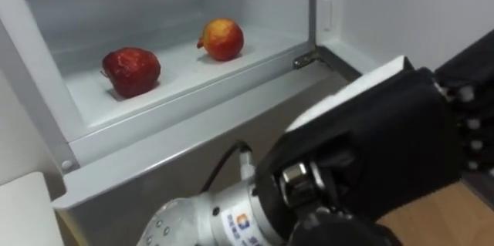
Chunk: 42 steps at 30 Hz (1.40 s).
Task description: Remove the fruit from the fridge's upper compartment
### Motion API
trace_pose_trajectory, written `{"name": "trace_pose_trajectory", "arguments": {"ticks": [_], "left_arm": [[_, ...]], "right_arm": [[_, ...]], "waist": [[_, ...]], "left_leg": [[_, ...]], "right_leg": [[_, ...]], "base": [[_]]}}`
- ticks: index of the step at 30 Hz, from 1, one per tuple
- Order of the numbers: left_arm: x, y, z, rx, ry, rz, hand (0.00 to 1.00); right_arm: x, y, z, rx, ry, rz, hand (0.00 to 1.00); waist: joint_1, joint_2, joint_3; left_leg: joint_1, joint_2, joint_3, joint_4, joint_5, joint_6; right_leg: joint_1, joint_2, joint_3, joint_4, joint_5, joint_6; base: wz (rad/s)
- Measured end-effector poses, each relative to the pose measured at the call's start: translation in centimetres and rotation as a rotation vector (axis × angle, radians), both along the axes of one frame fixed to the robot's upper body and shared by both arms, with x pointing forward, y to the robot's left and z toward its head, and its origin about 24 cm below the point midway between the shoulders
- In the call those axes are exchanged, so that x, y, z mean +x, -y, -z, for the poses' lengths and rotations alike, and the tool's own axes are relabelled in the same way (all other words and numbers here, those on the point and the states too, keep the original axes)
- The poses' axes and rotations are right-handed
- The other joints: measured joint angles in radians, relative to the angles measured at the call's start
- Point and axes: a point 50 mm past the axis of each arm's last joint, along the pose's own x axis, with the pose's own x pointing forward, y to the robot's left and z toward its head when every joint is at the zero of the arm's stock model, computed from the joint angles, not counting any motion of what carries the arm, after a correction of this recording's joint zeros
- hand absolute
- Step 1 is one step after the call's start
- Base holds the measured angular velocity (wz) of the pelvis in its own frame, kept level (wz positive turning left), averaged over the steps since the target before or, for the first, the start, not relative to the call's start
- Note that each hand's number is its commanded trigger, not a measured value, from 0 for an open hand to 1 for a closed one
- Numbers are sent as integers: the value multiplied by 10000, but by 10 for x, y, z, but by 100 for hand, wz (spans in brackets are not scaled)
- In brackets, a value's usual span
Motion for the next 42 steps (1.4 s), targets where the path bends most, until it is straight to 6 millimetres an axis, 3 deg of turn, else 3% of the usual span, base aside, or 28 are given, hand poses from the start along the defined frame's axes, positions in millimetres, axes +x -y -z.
{"name": "trace_pose_trajectory", "arguments": {"ticks": [4,6,9,12,14,17,19,22,25,26,28,31,33,34,36,37,39,40,42], "left_arm": [[-3,-27,-11,-1067,321,-1324,0],[-5,-41,-12,-1511,327,-2336,0],[-2,-65,-3,-1978,-241,-3853,0],[-3,-84,-1,-2485,-337,-5362,0],[-3,-96,0,-2560,-178,-6581,0],[-5,-115,1,-2680,196,-8525,0],[-7,-128,5,-2621,222,-9739,0],[-12,-152,15,-2647,-81,-11701,0],[-22,-184,19,-3038,-353,-14009,0],[-27,-199,21,-3386,-460,-14972,0],[-37,-223,33,-3567,-1065,-16522,0],[-53,-262,78,-2876,-3295,-19060,0],[-69,-289,135,-1930,-6320,-20827,0],[-77,-295,152,-1660,-7245,-21256,0],[-113,-310,221,-871,-11156,-22502,0],[-124,-311,238,-543,-12189,-22747,0],[-173,-311,301,401,-16302,-23389,0],[-183,-307,313,633,-17209,-23411,0],[-234,-287,352,2043,-20668,-23233,0]], "right_arm": [[-4,2,0,-206,-79,33,0],[-4,1,0,-387,-41,-124,0],[-1,-6,2,-462,137,-534,0],[0,-9,3,-574,210,-837,0],[3,-10,3,-698,296,-997,0],[5,-16,4,-711,353,-1518,0],[3,-17,5,-656,339,-1496,0],[-9,-20,6,-604,99,-1332,0],[-20,-20,5,-616,-6,-709,0],[-24,-18,5,-699,-68,-460,0],[-33,-13,3,-917,-143,-156,0],[-46,-9,0,-1043,-454,206,0],[-47,-8,0,-1072,-528,351,0],[-46,-8,0,-1084,-507,386,0],[-42,-7,0,-1132,-430,468,0],[-41,-7,0,-1140,-425,472,0],[-40,-6,0,-1160,-453,531,0],[-40,-5,0,-1160,-454,598,0],[-42,-4,-1,-1139,-508,750,0]], "waist": [[707,-95,7],[1260,-221,-50],[1802,-420,-179],[2433,-533,-200],[2609,-590,-236],[2962,-600,-222],[3018,-552,-222],[3399,-407,-195],[3726,-207,-207],[3844,-169,-159],[3942,-43,-182],[4159,30,-172],[4304,10,-168],[4306,-3,-169],[4311,-30,-158],[4310,-84,-176],[4413,-206,-165],[4379,-236,-166],[4451,-310,-191]], "left_leg": [[-24,-13,-495,3,13,-23],[-81,-35,-799,16,47,-80],[-67,-39,-1153,17,83,-140],[-56,-76,-1469,19,113,-190],[-32,-94,-1647,26,116,-194],[66,-132,-1895,38,124,-201],[74,-190,-2105,73,129,-200],[-36,-215,-2316,220,124,-191],[-89,-229,-2522,217,123,-193],[-119,-246,-2632,211,122,-194],[-160,-300,-2809,217,122,-193],[-145,-396,-3008,251,127,-191],[-170,-416,-3115,323,126,-191],[-181,-417,-3158,318,126,-192],[-185,-429,-3214,311,124,-193],[-183,-431,-3222,309,123,-193],[-180,-432,-3239,308,121,-196],[-184,-431,-3241,313,117,-197],[-203,-424,-3260,284,83,-220]], "right_leg": [[111,-101,-560,-26,-31,-27],[144,-188,-926,-21,-80,-39],[325,-252,-1370,-24,-111,-75],[411,-314,-1628,-9,-151,-82],[516,-360,-1824,-8,-176,-79],[717,-429,-2071,-28,-205,-78],[840,-513,-2324,-40,-260,-48],[878,-555,-2465,-46,-277,-32],[878,-565,-2601,-48,-316,-44],[898,-588,-2707,-28,-348,-50],[927,-664,-2855,4,-434,-39],[907,-753,-3012,202,-633,-22],[964,-856,-3168,205,-702,-40],[969,-855,-3189,192,-710,-44],[994,-872,-3246,180,-769,-50],[995,-878,-3259,185,-778,-55],[1002,-879,-3268,177,-810,-59],[1014,-881,-3289,156,-810,-58],[1025,-872,-3281,101,-808,-52]], "base": [[46],[44],[46],[33],[26],[24],[34],[18],[19],[18],[26],[23],[13],[13],[9],[4],[0],[6],[6]]}}
